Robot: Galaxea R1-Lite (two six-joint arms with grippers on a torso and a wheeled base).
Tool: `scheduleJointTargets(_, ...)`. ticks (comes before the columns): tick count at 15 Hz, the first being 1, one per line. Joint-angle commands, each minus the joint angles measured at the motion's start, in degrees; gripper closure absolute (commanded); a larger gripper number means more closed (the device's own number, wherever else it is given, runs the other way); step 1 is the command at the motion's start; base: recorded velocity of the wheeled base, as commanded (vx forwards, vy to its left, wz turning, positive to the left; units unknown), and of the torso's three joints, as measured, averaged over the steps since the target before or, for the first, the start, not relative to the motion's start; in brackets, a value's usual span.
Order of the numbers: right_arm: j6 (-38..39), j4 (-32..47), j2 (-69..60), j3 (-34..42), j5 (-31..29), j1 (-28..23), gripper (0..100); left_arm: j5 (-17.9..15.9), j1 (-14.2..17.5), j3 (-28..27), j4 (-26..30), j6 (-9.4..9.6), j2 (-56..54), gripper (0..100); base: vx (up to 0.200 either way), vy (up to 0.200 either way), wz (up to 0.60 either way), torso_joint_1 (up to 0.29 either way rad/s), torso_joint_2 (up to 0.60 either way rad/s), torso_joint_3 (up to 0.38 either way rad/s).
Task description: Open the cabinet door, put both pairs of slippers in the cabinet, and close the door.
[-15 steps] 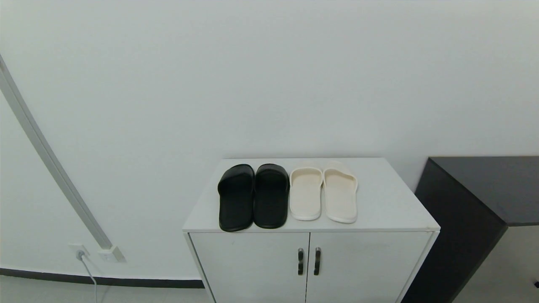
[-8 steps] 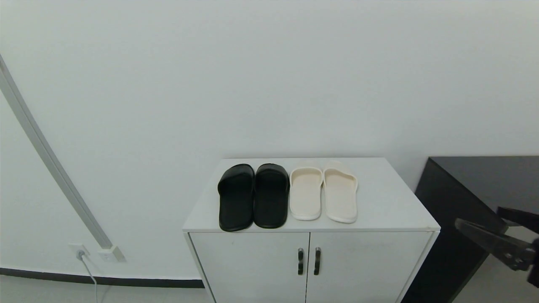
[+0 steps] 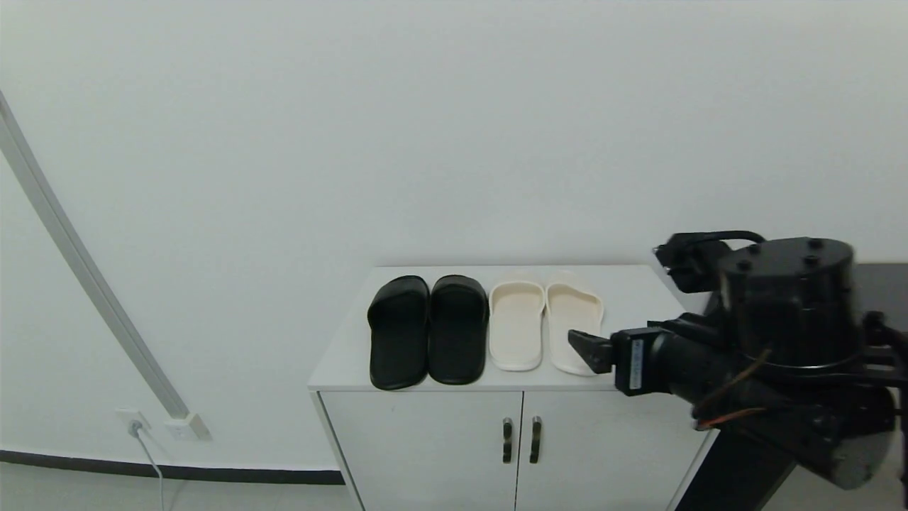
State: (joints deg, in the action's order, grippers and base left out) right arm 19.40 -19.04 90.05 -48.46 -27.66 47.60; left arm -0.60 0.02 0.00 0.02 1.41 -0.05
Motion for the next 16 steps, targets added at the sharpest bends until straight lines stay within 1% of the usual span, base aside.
scheduleJointTargets(1,1.2,-0.1,13.0,-8.8,-4.4,0.6,0,0.0,0.0,0.0,0.0,-0.01,0.0,100,0.000,0.000,0.00,0.000,0.00,0.000)
scheduleJointTargets(3,2.3,-0.1,18.4,-14.1,-6.6,-0.3,0,0.0,0.1,0.0,0.0,-0.01,0.0,100,0.000,0.000,0.00,0.000,0.00,0.000)
scheduleJointTargets(4,2.6,-0.2,22.4,-18.1,-8.4,-1.5,0,0.0,0.1,0.0,0.0,-0.01,0.0,100,0.000,0.000,0.00,0.000,0.00,0.000)
scheduleJointTargets(6,2.4,-0.9,28.0,-22.9,-11.9,-2.9,0,0.0,0.1,0.0,0.0,-0.01,0.0,100,0.000,0.000,0.00,0.000,0.00,0.000)
scheduleJointTargets(8,1.3,-2.1,32.2,-26.1,-14.1,-4.0,0,0.0,0.1,0.0,0.0,-0.01,0.0,100,0.000,0.000,0.00,0.000,0.00,0.000)
scheduleJointTargets(9,-0.1,-3.8,34.6,-27.8,-14.8,-4.6,0,0.0,0.1,0.0,0.0,-0.01,0.0,100,0.000,0.000,0.00,0.000,0.00,0.000)
scheduleJointTargets(11,-1.0,-5.4,37.4,-30.7,-14.9,-5.0,0,0.0,0.1,0.0,0.0,-0.01,0.0,100,0.000,0.000,0.00,0.000,0.00,0.000)
scheduleJointTargets(16,-1.4,-5.4,42.6,-38.2,-14.9,-7.7,0,0.0,0.1,0.0,0.0,-0.01,0.1,100,0.000,0.000,0.00,0.000,0.00,0.000)
